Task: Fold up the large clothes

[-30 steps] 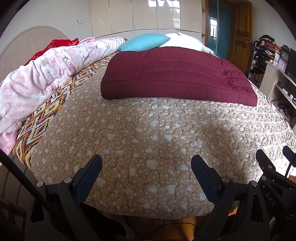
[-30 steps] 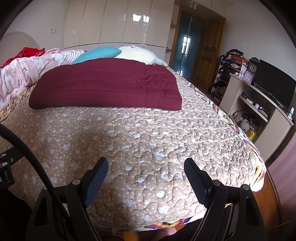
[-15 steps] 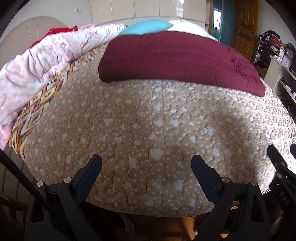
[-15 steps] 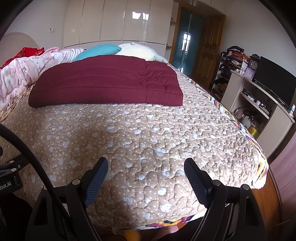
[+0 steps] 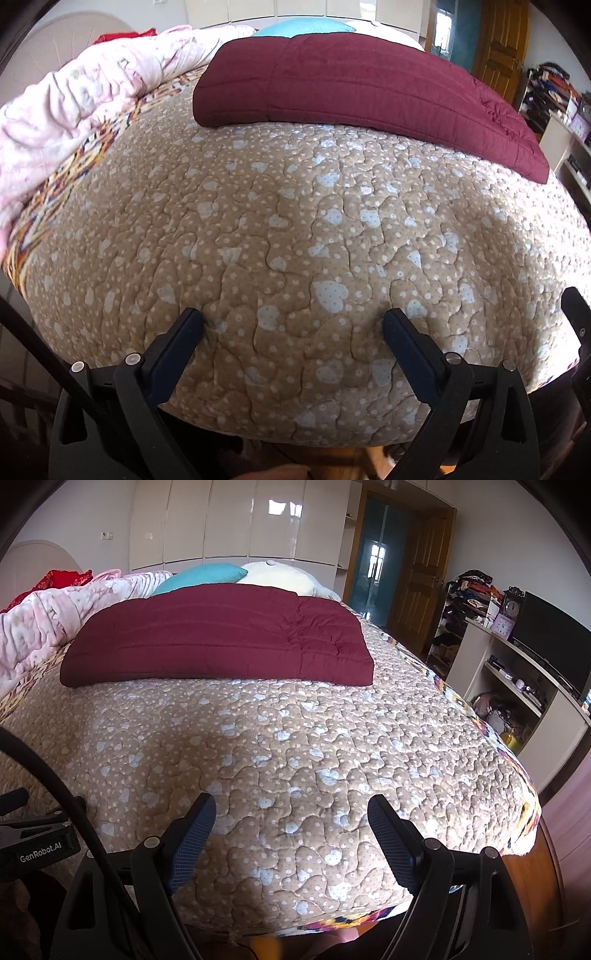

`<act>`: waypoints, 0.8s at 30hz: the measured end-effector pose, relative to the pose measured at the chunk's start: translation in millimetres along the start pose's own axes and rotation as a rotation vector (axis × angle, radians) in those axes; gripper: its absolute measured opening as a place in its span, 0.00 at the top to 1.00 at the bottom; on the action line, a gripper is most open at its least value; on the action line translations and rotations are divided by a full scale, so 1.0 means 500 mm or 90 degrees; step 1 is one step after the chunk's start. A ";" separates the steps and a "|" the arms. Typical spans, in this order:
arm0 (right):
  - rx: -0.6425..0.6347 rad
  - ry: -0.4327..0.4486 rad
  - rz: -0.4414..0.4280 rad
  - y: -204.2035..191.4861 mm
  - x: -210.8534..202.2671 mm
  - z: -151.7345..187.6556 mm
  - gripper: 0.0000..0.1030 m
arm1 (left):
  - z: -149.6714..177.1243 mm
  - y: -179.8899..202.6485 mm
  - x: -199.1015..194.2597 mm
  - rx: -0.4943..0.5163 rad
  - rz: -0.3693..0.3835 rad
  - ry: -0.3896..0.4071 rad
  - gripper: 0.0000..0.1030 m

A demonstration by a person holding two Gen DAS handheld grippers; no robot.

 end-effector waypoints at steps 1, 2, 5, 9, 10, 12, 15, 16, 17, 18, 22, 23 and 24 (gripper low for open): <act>0.001 0.000 0.000 0.001 0.000 0.000 0.15 | -0.001 -0.001 0.000 -0.005 0.005 0.000 0.05; 0.002 0.000 0.000 0.001 0.000 0.000 0.15 | -0.001 -0.001 -0.001 -0.005 0.007 0.002 0.05; 0.002 -0.004 -0.001 0.000 0.002 0.002 0.15 | -0.001 0.000 -0.004 -0.009 0.013 0.008 0.05; -0.002 -0.003 -0.001 -0.001 0.001 0.002 0.15 | -0.005 -0.002 -0.018 -0.020 0.012 0.016 0.05; -0.001 -0.001 0.000 0.000 0.000 0.000 0.15 | -0.006 -0.003 -0.023 -0.021 0.006 0.018 0.05; 0.002 0.002 0.001 0.002 -0.002 -0.002 0.15 | -0.008 -0.003 -0.035 -0.015 -0.006 0.022 0.05; 0.003 0.003 0.002 0.004 -0.002 -0.005 0.15 | -0.014 0.003 -0.060 -0.004 -0.016 0.038 0.05; 0.004 0.002 0.003 0.004 -0.003 -0.006 0.15 | -0.017 0.006 -0.069 0.000 -0.020 0.046 0.05; 0.004 0.001 0.003 0.005 -0.002 -0.007 0.15 | -0.019 0.009 -0.077 0.005 -0.023 0.052 0.05; 0.004 0.001 0.003 0.006 -0.002 -0.009 0.15 | -0.021 0.013 -0.086 0.011 -0.027 0.059 0.05; 0.003 0.005 0.001 0.007 -0.005 -0.019 0.15 | -0.031 0.029 -0.116 0.031 -0.036 0.086 0.05; 0.000 0.007 0.002 0.006 -0.006 -0.023 0.15 | -0.033 0.034 -0.123 0.036 -0.034 0.091 0.05; -0.002 0.009 0.002 0.005 -0.006 -0.025 0.15 | -0.034 0.037 -0.127 0.039 -0.033 0.094 0.05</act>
Point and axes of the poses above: each gripper's, at about its wrist camera, not at the fingertips, and x roughly the way its jaws point, y to its right, z to its underside, the point moved 9 cm from there along x, roughly the way its jaws point, and after that the axes turned 5 degrees about z, right-handed, at the moved point
